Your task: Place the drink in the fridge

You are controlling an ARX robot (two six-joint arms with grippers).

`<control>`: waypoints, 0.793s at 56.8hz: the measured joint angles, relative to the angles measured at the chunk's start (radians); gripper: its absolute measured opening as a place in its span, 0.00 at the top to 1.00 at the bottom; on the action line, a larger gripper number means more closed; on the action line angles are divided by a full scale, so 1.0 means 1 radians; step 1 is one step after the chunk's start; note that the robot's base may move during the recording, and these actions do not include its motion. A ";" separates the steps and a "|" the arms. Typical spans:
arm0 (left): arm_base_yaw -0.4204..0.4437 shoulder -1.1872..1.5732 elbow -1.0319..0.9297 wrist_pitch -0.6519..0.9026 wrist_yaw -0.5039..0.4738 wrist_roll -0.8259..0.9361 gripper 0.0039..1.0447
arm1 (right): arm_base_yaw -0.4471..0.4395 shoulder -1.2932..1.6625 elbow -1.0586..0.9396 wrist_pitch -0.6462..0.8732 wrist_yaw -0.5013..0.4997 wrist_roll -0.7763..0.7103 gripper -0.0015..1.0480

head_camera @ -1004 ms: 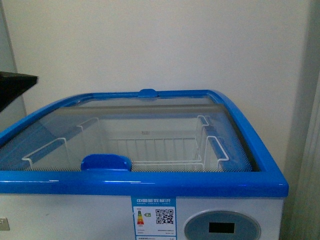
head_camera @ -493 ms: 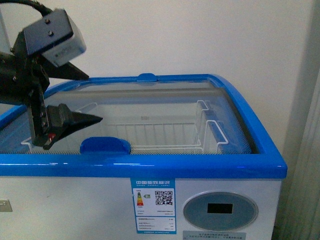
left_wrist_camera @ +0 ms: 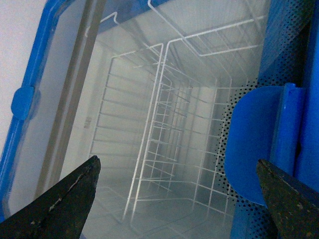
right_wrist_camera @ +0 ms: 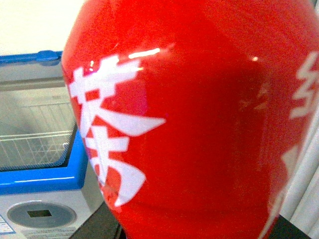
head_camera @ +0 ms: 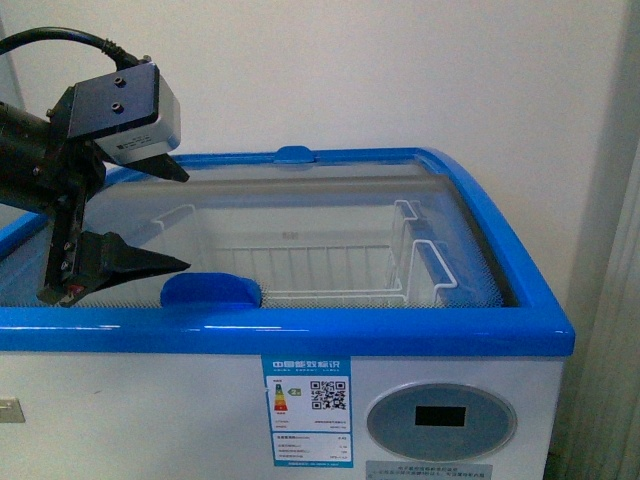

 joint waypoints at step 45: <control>0.000 0.048 0.079 -0.216 0.069 -0.062 0.08 | 0.000 0.000 0.000 0.000 0.000 0.000 0.65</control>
